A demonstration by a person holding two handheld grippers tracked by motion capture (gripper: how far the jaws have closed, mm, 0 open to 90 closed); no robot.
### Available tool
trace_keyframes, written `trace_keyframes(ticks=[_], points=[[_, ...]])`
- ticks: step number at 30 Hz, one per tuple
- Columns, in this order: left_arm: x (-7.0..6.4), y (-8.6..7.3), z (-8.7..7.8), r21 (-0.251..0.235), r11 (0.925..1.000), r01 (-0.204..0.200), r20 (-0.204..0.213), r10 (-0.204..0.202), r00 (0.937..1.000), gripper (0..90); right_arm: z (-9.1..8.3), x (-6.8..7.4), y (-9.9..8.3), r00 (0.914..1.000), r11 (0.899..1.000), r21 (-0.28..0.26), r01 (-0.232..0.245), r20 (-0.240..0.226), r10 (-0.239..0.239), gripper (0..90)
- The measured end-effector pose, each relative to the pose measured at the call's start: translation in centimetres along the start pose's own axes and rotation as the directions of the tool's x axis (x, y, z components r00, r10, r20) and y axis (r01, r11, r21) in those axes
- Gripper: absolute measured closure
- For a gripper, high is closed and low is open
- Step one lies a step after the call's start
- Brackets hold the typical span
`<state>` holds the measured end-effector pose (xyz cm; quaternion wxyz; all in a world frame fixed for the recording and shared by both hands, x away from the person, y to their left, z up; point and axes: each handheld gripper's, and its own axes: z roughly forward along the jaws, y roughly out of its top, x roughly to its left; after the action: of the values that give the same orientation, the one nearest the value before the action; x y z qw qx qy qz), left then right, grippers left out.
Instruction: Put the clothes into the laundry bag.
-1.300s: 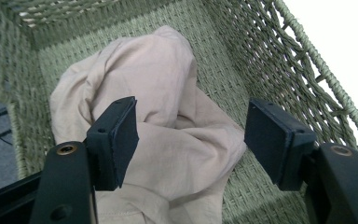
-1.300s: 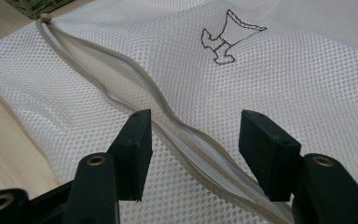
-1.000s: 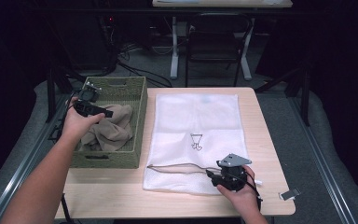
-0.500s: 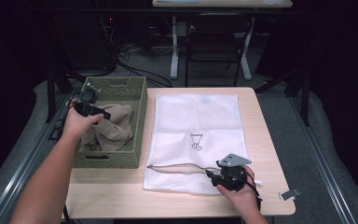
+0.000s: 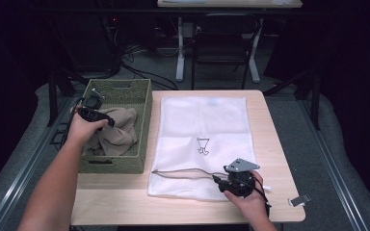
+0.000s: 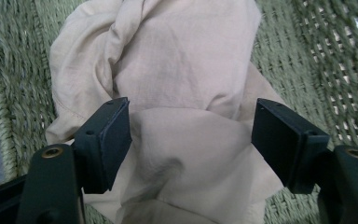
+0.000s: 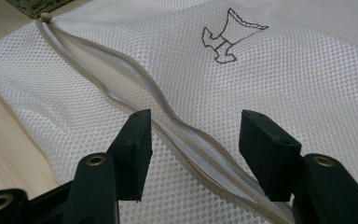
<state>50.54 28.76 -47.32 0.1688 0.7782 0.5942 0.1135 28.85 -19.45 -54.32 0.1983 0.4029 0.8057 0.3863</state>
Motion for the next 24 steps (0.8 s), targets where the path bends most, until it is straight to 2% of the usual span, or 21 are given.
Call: trace_keyframes(ticks=[9, 24], points=[[0.4, -0.1, 1.0, 0.029, 0.9993, 0.025, 0.003, -0.025, 0.9997, 26.3, 0.1, 0.0, 0.0, 1.0, 1.0, 0.002, -0.003, -0.003, 0.003, 44.1], [0.6, -0.5, 2.4, 0.063, 0.9967, 0.052, -0.006, -0.051, 0.9987, 18.5, 0.2, 0.0, -0.1, 1.0, 1.0, 0.006, -0.002, -0.006, 0.002, 44.0]])
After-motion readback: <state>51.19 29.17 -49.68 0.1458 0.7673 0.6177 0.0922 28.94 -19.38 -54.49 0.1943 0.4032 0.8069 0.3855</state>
